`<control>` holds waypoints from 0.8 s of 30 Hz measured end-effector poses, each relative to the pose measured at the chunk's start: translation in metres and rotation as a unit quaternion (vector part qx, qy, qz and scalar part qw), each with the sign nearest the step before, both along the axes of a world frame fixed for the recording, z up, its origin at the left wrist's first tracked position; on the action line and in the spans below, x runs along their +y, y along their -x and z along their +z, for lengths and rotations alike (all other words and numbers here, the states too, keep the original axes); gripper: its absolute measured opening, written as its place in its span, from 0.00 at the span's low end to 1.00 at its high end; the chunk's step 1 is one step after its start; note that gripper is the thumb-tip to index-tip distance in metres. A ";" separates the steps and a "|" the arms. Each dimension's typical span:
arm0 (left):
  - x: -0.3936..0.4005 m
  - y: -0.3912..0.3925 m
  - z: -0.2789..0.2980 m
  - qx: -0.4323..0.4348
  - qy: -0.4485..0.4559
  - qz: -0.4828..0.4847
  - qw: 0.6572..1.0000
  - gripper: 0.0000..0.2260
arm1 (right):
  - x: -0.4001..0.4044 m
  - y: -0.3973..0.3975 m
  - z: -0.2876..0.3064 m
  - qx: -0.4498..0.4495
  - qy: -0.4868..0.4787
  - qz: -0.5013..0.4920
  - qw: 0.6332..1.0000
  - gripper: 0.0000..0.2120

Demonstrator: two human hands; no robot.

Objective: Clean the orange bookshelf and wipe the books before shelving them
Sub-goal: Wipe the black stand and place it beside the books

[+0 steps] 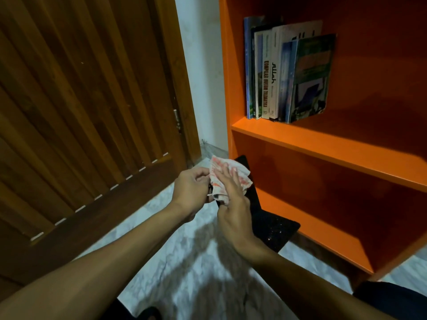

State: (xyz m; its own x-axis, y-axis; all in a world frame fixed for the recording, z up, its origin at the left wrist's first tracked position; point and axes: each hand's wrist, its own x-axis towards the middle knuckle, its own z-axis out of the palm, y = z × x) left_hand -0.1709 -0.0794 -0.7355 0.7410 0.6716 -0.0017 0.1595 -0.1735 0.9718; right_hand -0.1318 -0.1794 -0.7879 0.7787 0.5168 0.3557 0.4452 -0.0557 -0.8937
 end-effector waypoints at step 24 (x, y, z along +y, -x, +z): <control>0.031 0.013 0.012 -0.056 -0.007 0.065 0.996 0.08 | -0.007 -0.048 0.041 0.237 -0.185 -0.119 0.946 0.14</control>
State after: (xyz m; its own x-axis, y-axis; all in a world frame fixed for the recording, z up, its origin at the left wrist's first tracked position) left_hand -0.1838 -0.0486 -0.7231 0.6422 0.7617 0.0860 0.0729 -0.1723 0.9823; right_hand -0.0839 -0.1862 -0.7468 0.9748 0.2151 0.0597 0.0039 0.2508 -0.9680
